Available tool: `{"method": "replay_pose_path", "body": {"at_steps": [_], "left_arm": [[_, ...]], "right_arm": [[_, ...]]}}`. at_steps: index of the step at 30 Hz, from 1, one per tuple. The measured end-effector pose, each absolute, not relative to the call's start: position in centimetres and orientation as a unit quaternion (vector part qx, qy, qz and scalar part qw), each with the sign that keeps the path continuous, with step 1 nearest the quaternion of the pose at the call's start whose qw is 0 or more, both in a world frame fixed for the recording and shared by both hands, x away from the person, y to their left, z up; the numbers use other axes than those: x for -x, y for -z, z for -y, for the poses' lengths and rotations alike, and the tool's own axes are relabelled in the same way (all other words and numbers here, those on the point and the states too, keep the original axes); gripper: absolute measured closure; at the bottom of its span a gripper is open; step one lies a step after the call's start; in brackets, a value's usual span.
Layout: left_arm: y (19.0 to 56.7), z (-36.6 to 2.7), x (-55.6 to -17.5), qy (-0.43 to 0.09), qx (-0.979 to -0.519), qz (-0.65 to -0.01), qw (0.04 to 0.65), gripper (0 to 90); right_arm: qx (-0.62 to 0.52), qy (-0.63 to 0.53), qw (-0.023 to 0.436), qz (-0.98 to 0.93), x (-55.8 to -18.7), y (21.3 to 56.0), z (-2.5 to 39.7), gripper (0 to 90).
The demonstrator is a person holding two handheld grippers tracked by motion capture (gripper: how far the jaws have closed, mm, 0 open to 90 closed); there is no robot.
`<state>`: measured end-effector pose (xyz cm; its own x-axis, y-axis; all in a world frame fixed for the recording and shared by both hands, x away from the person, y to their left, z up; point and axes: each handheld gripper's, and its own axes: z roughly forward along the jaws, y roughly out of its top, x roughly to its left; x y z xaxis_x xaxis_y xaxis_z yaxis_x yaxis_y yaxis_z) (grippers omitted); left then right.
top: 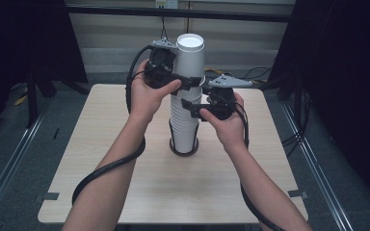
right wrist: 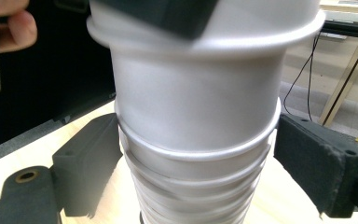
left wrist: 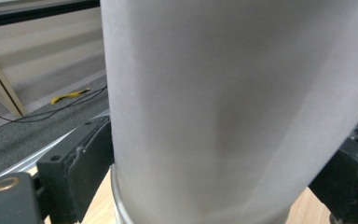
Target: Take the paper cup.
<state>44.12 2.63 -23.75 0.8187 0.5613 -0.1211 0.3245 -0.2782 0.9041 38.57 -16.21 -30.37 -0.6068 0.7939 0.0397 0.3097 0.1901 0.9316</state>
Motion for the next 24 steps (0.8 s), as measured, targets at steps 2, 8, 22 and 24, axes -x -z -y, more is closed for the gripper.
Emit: {"method": "replay_pose_path", "body": {"at_steps": [2, 8, 22, 24], "left_arm": [[23.6, -2.6, -44.1, -0.116, -0.793, -0.28, 0.528, 9.0], [22.7, -2.8, -44.2, -0.121, -0.786, -0.283, 0.536, 9.3], [21.0, -3.3, -43.7, -0.133, -0.774, -0.283, 0.551, 10.1], [20.8, -3.4, -43.6, -0.132, -0.771, -0.284, 0.554, 10.1]], "right_arm": [[-0.377, -0.513, 0.236, -0.734, -38.5, 30.4, 16.2, 14.5], [-0.376, -0.507, 0.24, -0.737, -38.5, 30.3, 16.1, 14.4], [-0.375, -0.502, 0.243, -0.74, -38.3, 30.7, 16.1, 16.5], [-0.373, -0.501, 0.246, -0.741, -38.3, 30.8, 16.1, 16.8]]}}
